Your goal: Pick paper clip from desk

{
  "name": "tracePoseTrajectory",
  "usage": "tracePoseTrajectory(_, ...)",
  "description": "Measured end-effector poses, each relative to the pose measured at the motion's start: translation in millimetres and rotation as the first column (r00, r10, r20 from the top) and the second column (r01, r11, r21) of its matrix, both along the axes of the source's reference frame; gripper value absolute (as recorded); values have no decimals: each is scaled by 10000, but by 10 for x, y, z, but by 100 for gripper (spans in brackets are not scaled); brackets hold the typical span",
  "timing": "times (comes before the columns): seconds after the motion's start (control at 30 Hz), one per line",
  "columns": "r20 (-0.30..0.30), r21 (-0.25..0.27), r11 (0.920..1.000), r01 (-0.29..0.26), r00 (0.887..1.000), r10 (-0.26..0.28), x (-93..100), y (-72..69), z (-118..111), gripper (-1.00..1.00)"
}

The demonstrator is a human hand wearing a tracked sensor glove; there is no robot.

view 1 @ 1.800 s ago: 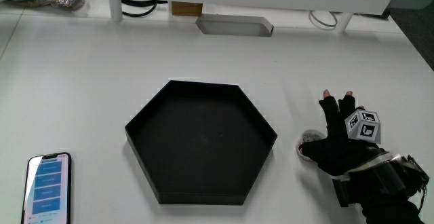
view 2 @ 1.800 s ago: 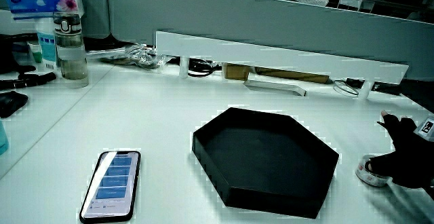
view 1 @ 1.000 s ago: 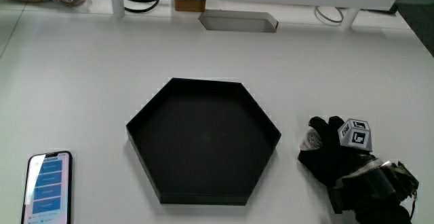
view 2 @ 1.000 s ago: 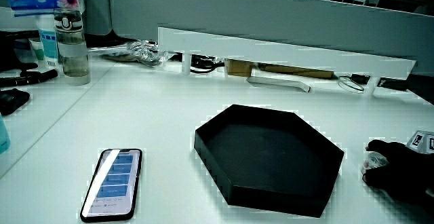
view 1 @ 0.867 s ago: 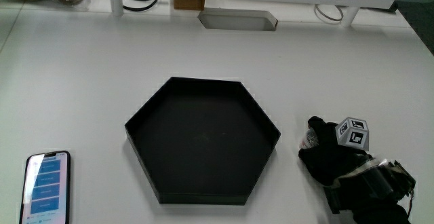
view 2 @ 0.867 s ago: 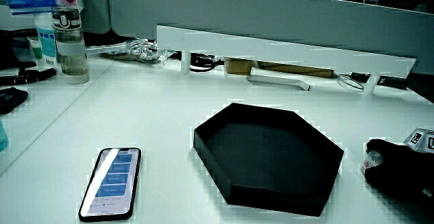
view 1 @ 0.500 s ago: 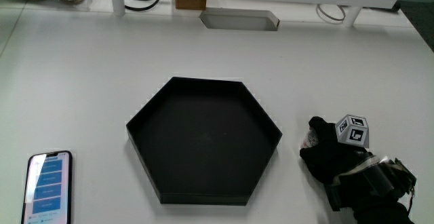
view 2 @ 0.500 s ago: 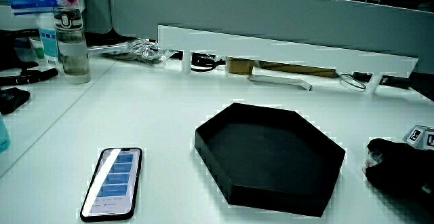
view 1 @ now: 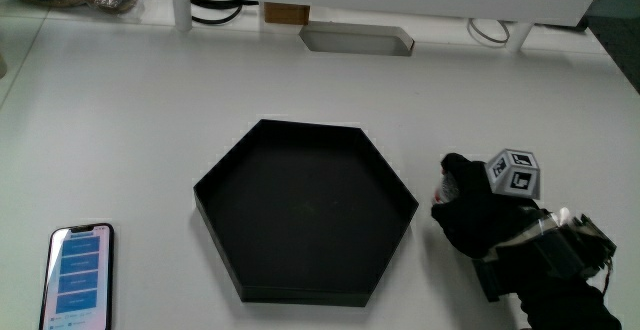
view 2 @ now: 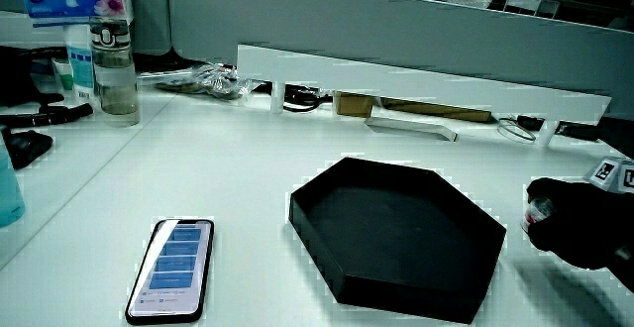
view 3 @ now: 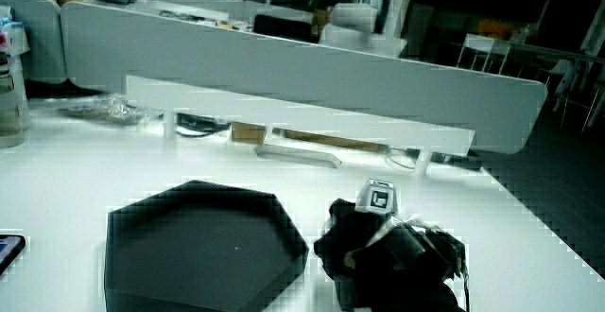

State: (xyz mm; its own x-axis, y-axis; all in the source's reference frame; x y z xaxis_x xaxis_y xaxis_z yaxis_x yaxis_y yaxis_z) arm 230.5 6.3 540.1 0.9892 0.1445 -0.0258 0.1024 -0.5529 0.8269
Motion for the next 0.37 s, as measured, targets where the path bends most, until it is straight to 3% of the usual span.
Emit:
tracePoseTrajectory(0.07, 331, 186, 9995, 246, 9991, -252, -144, -73, -88, 100)
tracePoseTrajectory(0.1, 345, 609, 9975, 357, 9987, -379, -229, -112, -176, 100)
tracePoseTrajectory(0.13, 707, 529, 9965, 650, 9951, -687, -310, -144, -232, 100)
tracePoseTrajectory(0.17, 855, 906, 9935, 688, 9934, -765, -394, -176, -324, 100)
tracePoseTrajectory(0.23, 1395, 768, 9920, 1000, 9841, -1100, -518, -212, -362, 100)
tracePoseTrajectory(0.3, 973, 1124, 9854, 1280, 9855, -1392, -632, -228, -456, 100)
tracePoseTrajectory(0.37, 1149, 1035, 9858, 1320, 9829, -1436, -685, -216, -436, 100)
